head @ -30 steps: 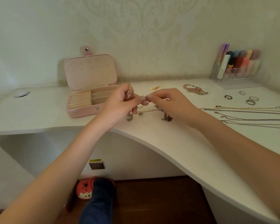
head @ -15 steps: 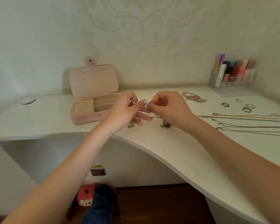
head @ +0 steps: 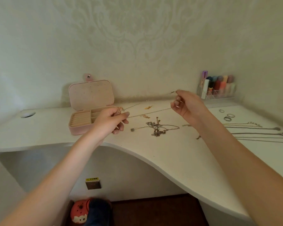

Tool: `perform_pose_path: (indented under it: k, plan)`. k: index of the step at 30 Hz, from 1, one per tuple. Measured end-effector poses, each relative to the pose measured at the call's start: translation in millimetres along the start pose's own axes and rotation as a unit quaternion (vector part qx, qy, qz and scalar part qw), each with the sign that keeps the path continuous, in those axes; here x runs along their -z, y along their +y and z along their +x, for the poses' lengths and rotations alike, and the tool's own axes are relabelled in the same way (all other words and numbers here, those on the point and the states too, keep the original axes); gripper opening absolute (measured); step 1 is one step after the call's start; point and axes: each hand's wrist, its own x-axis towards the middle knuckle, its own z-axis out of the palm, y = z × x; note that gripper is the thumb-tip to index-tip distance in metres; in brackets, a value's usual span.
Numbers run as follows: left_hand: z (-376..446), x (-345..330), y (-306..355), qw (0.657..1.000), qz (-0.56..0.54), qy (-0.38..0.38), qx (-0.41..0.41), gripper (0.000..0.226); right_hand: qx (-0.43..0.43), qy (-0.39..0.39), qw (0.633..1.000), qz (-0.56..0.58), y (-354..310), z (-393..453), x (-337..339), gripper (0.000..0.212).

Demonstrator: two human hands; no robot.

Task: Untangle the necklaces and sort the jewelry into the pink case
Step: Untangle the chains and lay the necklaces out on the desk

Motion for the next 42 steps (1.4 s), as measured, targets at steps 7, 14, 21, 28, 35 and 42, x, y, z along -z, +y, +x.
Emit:
perform_pose_path:
  k: [7,14,21,28,35,42]
  plan:
    - [-14.7,-39.2,19.4,0.95,-0.299,-0.084,0.015,0.018,0.065,0.008,0.968,-0.242,-46.3,-56.1,72.5,0.005]
    - [-45.3,-148.0,20.6,0.978,-0.166,-0.125,0.001,0.018,0.114,0.21,0.879,-0.413,-80.5,-106.1,160.6,0.003]
    - [-61.8,-192.5,23.1,0.969,0.11,-0.123,-0.185,0.014,0.16,0.311,0.705,-0.617,-69.9,-135.0,224.2,0.003]
    - [-60.8,-203.1,21.4,0.936,0.234,-0.143,-0.221,0.016,0.146,0.35,0.673,-0.634,-64.0,-128.0,232.8,0.012]
    - [-68.3,-205.8,22.0,0.874,0.293,-0.185,-0.34,0.032,0.159,0.339,0.625,-0.685,-56.6,-134.2,220.2,0.032]
    - [-67.2,-210.8,18.2,0.787,0.429,-0.337,-0.288,0.067,0.101,0.305,0.582,-0.747,-52.5,-141.8,211.8,0.033]
